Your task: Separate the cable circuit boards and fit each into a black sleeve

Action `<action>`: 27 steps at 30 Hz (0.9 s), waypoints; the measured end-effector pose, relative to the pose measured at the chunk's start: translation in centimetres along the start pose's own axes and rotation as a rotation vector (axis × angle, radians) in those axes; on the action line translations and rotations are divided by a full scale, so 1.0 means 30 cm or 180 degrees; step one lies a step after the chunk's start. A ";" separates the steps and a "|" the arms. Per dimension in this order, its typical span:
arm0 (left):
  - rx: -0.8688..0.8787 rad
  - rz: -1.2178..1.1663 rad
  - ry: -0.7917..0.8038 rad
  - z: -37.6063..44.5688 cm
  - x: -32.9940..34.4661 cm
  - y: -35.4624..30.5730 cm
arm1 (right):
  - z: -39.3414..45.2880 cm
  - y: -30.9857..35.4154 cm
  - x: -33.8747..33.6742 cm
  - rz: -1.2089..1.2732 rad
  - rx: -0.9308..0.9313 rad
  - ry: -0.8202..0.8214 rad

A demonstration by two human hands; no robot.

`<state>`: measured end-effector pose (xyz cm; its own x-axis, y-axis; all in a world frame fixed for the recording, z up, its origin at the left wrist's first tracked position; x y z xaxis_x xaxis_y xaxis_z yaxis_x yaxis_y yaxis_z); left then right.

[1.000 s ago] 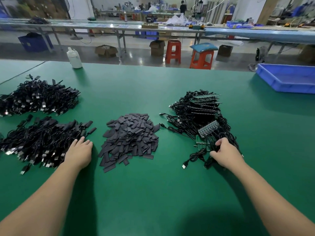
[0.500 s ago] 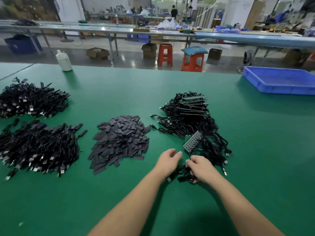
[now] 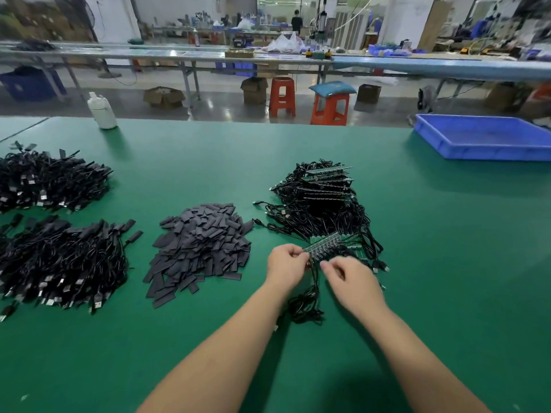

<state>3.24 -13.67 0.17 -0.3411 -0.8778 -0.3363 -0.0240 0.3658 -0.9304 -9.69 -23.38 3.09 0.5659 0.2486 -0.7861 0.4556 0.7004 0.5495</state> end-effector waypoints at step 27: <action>0.0305 0.0031 0.0062 -0.002 0.158 -0.096 | 0.275 -0.351 -0.166 -0.0863 0.0607 0.1467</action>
<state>1.65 -18.86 1.26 -0.3591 -0.8678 -0.3435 0.0692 0.3422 -0.9371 -11.63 -37.50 3.55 0.0725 0.3728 -0.9251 0.6831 0.6573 0.3184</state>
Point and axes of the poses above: each hand's wrist, its own z-axis towards the middle knuckle, its own x-axis out of the palm, y = z × x, the point moved 5 cm from there along z, towards the middle knuckle, and after that the axes turned 12 degrees about -y, right-handed, at the moved point
